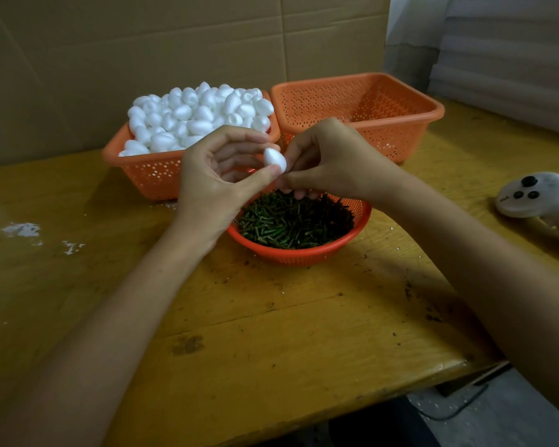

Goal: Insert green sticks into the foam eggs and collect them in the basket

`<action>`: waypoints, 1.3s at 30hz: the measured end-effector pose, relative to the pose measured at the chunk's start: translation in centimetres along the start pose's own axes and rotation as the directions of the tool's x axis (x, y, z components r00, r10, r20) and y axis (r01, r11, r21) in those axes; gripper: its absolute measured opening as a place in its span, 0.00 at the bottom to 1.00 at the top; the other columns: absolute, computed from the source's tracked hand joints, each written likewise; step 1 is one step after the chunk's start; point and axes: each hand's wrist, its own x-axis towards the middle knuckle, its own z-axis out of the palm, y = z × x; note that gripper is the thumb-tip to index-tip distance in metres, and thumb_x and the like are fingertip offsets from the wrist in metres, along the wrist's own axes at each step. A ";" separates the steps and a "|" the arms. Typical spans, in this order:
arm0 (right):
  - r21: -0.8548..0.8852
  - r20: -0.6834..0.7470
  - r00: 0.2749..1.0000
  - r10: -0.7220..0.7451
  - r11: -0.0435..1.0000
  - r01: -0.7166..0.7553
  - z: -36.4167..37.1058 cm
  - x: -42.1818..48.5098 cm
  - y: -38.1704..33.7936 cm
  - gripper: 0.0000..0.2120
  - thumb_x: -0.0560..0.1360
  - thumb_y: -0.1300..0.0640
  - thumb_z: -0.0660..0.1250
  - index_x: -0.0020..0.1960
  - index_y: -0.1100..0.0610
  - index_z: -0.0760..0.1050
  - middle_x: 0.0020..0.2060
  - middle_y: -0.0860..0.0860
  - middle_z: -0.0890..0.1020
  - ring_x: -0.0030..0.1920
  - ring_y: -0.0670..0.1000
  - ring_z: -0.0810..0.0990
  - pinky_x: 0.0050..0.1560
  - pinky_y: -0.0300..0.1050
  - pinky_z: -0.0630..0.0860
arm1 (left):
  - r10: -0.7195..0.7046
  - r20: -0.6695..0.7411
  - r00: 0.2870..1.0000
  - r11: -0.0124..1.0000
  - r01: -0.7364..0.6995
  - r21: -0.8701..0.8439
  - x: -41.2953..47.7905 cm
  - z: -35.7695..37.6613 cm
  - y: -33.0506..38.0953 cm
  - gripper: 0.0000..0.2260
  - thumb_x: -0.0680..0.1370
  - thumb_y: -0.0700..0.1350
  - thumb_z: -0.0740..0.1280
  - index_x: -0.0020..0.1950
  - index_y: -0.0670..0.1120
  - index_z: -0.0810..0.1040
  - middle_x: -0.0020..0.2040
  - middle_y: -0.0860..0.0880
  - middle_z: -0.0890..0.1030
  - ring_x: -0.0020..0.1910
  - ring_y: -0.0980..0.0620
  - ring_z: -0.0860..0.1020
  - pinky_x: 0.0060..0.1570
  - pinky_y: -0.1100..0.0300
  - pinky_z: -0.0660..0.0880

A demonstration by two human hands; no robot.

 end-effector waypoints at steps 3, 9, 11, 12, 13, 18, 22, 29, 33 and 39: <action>0.033 0.037 0.999 -0.004 0.999 0.003 0.0 0.0 -0.1 0.06 0.75 0.59 0.77 0.48 0.61 0.85 0.37 0.52 0.88 0.38 0.51 0.88 0.42 0.49 0.86 | 0.003 -0.044 0.999 1.000 -0.003 0.005 0.1 0.1 -0.1 0.14 0.73 0.37 0.81 0.55 0.44 0.82 0.52 0.46 0.88 0.51 0.47 0.87 0.53 0.56 0.83; 0.062 0.088 0.996 -0.007 0.998 0.002 -0.1 -0.1 -0.3 0.07 0.76 0.58 0.76 0.50 0.62 0.84 0.39 0.52 0.88 0.40 0.51 0.89 0.43 0.49 0.87 | -0.005 -0.076 0.997 1.000 0.005 0.004 0.2 -0.2 -0.2 0.13 0.73 0.39 0.82 0.54 0.45 0.83 0.51 0.48 0.88 0.49 0.47 0.87 0.50 0.51 0.84; 0.065 0.088 0.996 -0.008 0.998 0.002 -0.1 -0.1 -0.3 0.07 0.77 0.58 0.76 0.50 0.62 0.84 0.39 0.52 0.88 0.40 0.51 0.89 0.43 0.49 0.86 | -0.010 -0.078 0.997 1.000 0.010 0.009 0.2 -0.2 -0.3 0.13 0.73 0.39 0.82 0.54 0.44 0.83 0.52 0.47 0.88 0.49 0.45 0.87 0.51 0.46 0.85; 0.065 0.087 0.996 -0.007 0.998 0.002 -0.1 -0.1 -0.3 0.07 0.77 0.58 0.76 0.50 0.62 0.84 0.39 0.52 0.88 0.40 0.51 0.89 0.43 0.48 0.86 | -0.010 -0.078 0.997 1.000 0.011 0.012 0.2 -0.2 -0.3 0.13 0.73 0.39 0.81 0.54 0.44 0.83 0.52 0.46 0.88 0.49 0.45 0.87 0.51 0.45 0.85; 0.065 0.087 0.996 -0.005 0.998 0.000 -0.1 -0.1 -0.3 0.07 0.77 0.58 0.76 0.50 0.62 0.84 0.39 0.53 0.88 0.40 0.51 0.89 0.43 0.48 0.86 | -0.011 -0.077 0.997 1.000 0.012 0.014 0.2 -0.2 -0.4 0.13 0.73 0.39 0.81 0.54 0.44 0.83 0.51 0.46 0.88 0.49 0.45 0.87 0.51 0.44 0.85; 0.075 0.075 0.997 0.001 0.997 -0.006 -0.1 -0.1 -0.3 0.07 0.77 0.58 0.76 0.50 0.62 0.85 0.39 0.53 0.88 0.40 0.51 0.89 0.42 0.47 0.86 | -0.013 -0.092 0.996 1.000 0.015 0.022 0.3 -0.2 -0.4 0.12 0.73 0.41 0.81 0.54 0.44 0.83 0.50 0.48 0.88 0.49 0.47 0.88 0.50 0.50 0.85; 0.096 0.060 0.998 0.008 0.995 -0.014 0.1 0.0 -0.3 0.07 0.77 0.57 0.76 0.49 0.62 0.85 0.38 0.53 0.88 0.40 0.53 0.89 0.41 0.47 0.86 | -0.033 -0.172 0.985 0.999 0.037 0.020 0.3 -0.2 -0.5 0.11 0.72 0.42 0.82 0.50 0.46 0.84 0.45 0.49 0.88 0.46 0.47 0.88 0.49 0.49 0.85; 0.077 0.047 0.999 0.004 0.997 -0.007 0.0 -0.1 -0.2 0.07 0.77 0.58 0.76 0.49 0.62 0.85 0.38 0.52 0.88 0.39 0.52 0.89 0.41 0.48 0.86 | -0.061 -0.150 0.987 0.998 0.056 -0.038 0.2 0.0 0.0 0.12 0.72 0.37 0.82 0.50 0.45 0.83 0.45 0.48 0.89 0.45 0.46 0.88 0.45 0.57 0.84; 0.062 0.034 0.999 -0.011 0.998 0.009 0.1 -0.3 -0.3 0.06 0.76 0.58 0.76 0.48 0.61 0.85 0.38 0.52 0.88 0.39 0.52 0.88 0.41 0.49 0.86 | -0.072 -0.150 0.986 0.997 0.066 -0.045 0.1 0.0 0.4 0.12 0.71 0.36 0.82 0.50 0.44 0.84 0.46 0.48 0.89 0.45 0.46 0.89 0.45 0.57 0.84; 0.020 -0.174 0.985 -0.017 1.000 0.021 -0.7 -0.2 -0.7 0.05 0.77 0.58 0.76 0.47 0.61 0.85 0.38 0.53 0.88 0.37 0.52 0.88 0.39 0.53 0.86 | -0.035 -0.174 0.984 0.997 0.021 -0.080 0.3 -0.1 0.4 0.12 0.80 0.40 0.75 0.63 0.40 0.82 0.55 0.43 0.88 0.53 0.43 0.88 0.51 0.52 0.85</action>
